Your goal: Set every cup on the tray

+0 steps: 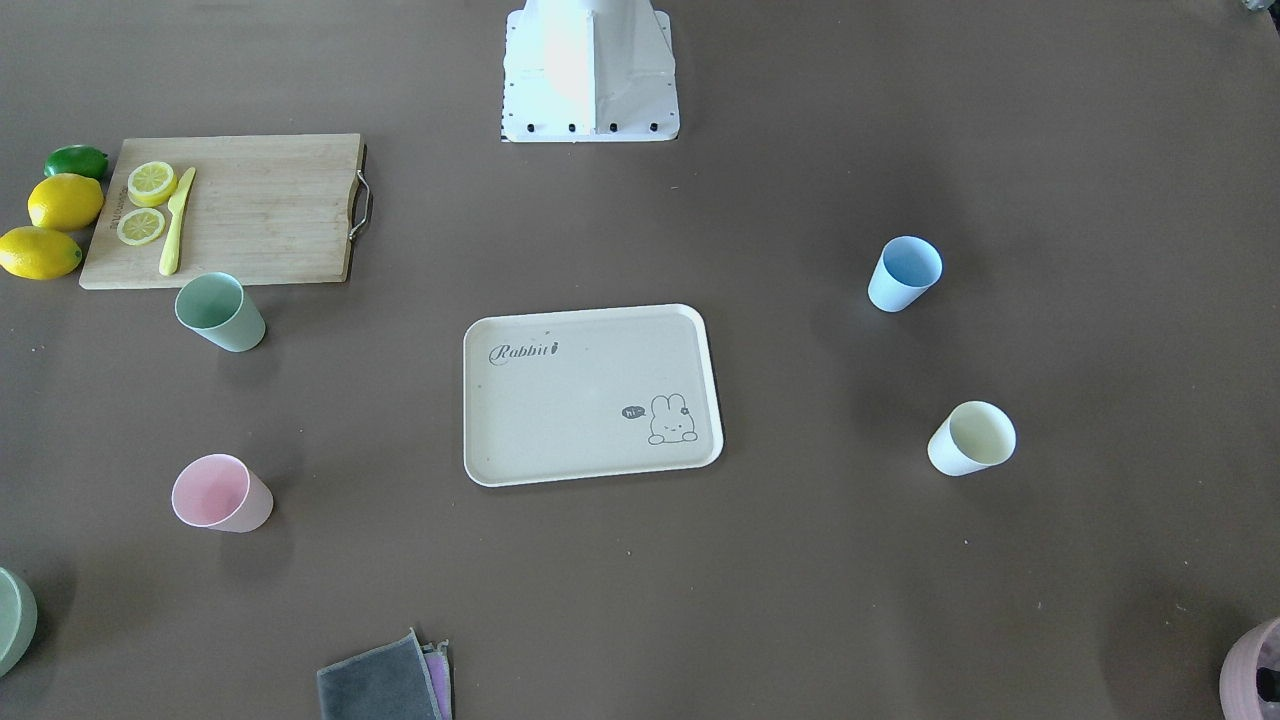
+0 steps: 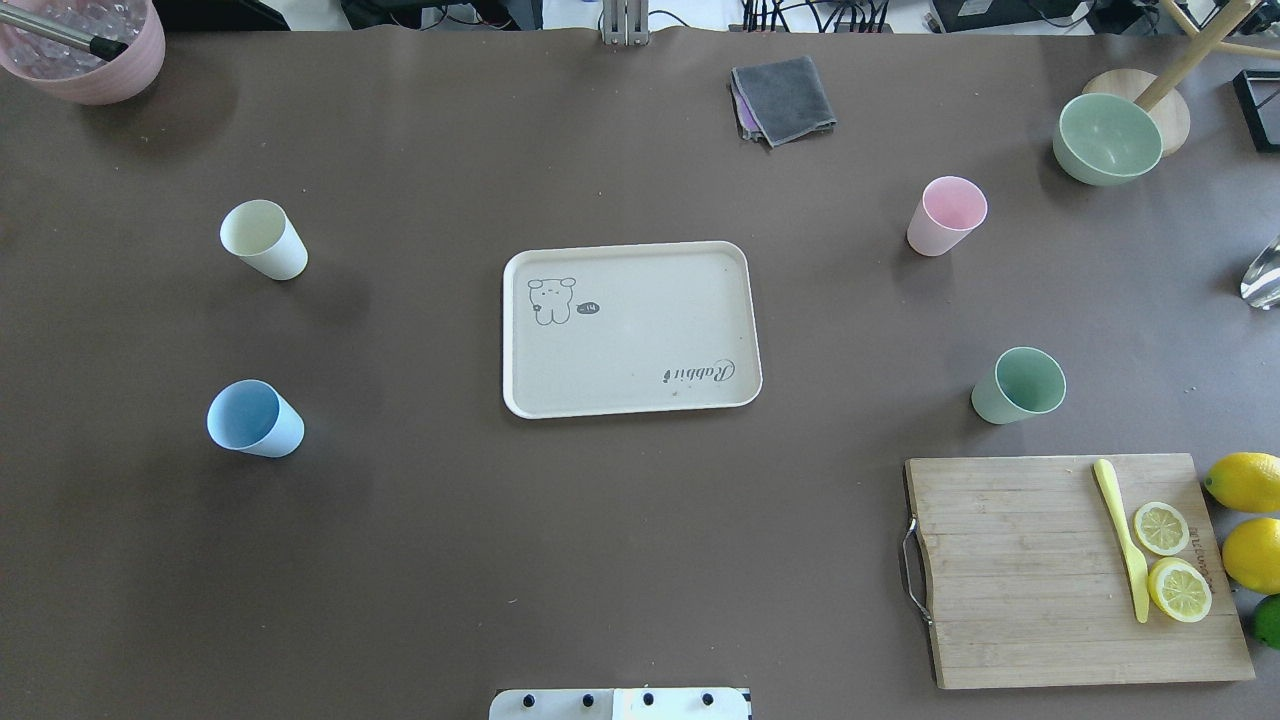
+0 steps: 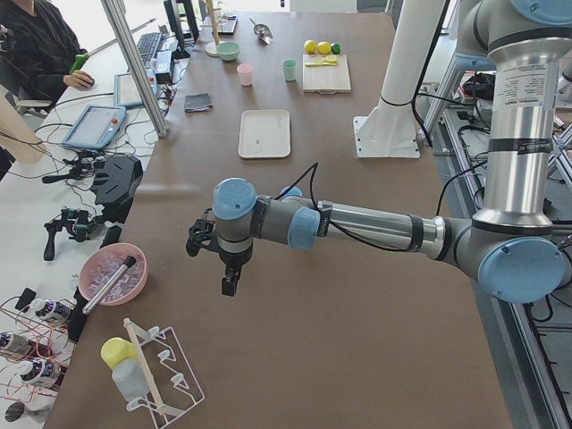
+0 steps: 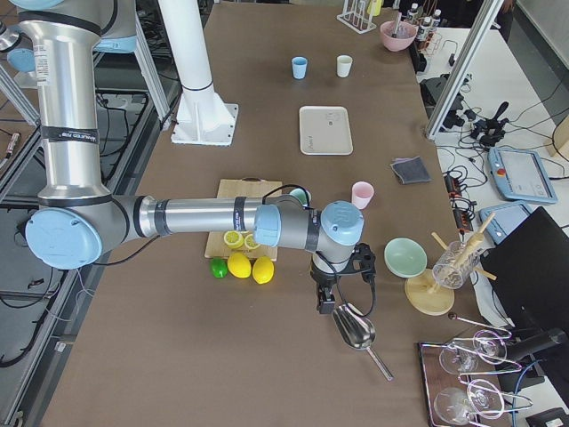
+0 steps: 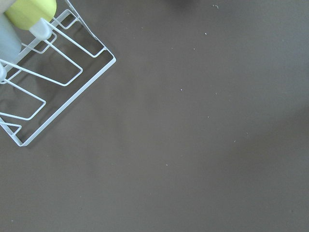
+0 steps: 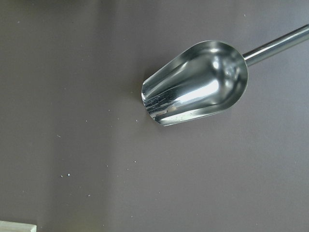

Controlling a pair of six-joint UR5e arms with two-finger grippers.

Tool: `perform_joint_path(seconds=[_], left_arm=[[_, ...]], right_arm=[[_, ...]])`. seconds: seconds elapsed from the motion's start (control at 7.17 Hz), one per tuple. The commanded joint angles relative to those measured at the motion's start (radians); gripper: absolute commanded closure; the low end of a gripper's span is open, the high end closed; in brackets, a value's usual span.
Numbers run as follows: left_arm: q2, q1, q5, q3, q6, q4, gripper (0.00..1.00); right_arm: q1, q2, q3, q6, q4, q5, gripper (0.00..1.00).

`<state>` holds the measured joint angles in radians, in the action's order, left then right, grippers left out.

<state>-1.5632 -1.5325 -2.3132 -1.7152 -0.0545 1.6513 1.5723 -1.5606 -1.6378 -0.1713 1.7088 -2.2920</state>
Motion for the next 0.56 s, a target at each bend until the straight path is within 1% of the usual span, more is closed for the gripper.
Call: perform_joint_path(seconds=[0.0, 0.42], left_arm=[[0.005, 0.0, 0.0, 0.0, 0.004, 0.001, 0.02], [0.005, 0.0, 0.0, 0.005, -0.001, 0.001, 0.02]], right_arm=[[0.0, 0.002, -0.002, 0.0, 0.0, -0.001, 0.0], [0.0, 0.001, -0.002, 0.0, 0.0, -0.001, 0.0]])
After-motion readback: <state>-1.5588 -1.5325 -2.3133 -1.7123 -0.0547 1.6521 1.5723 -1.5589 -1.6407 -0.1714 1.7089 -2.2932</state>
